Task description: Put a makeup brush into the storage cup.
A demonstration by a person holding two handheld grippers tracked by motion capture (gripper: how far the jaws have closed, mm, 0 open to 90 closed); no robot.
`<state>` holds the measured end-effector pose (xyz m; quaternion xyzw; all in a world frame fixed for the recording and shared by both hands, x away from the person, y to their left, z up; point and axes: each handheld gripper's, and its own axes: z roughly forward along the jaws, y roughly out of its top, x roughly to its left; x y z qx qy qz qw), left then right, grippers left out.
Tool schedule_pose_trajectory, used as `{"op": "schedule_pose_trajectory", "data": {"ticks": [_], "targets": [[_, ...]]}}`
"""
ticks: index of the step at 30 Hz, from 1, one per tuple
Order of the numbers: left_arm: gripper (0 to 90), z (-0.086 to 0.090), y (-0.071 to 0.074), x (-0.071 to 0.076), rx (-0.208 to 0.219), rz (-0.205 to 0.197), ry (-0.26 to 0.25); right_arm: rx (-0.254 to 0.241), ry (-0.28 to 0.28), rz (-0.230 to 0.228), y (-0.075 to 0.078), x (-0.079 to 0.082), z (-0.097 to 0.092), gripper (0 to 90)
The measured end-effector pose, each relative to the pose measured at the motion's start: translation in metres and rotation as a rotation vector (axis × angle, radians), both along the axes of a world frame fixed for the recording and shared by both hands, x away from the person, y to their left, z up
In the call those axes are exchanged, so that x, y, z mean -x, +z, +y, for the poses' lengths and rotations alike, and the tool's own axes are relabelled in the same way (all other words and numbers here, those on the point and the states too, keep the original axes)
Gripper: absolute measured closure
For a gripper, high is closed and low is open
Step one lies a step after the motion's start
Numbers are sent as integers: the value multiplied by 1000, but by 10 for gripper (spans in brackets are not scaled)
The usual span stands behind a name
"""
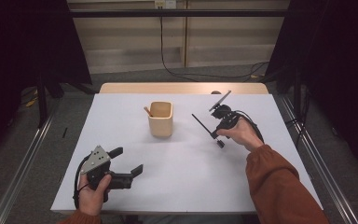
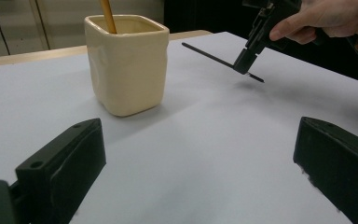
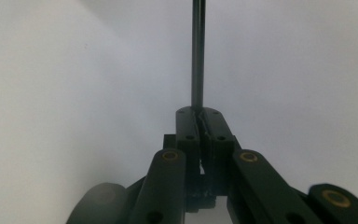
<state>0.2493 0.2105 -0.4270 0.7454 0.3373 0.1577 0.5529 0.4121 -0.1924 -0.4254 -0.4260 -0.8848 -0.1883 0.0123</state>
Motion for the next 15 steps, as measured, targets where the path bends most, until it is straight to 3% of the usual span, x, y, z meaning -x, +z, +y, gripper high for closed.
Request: {"op": "schedule_pose_trajectory", "data": {"ticks": [15], "targets": [[21,2,1,0,-3,-6,5,-159,-17,-90,9,10,-18,865]]}}
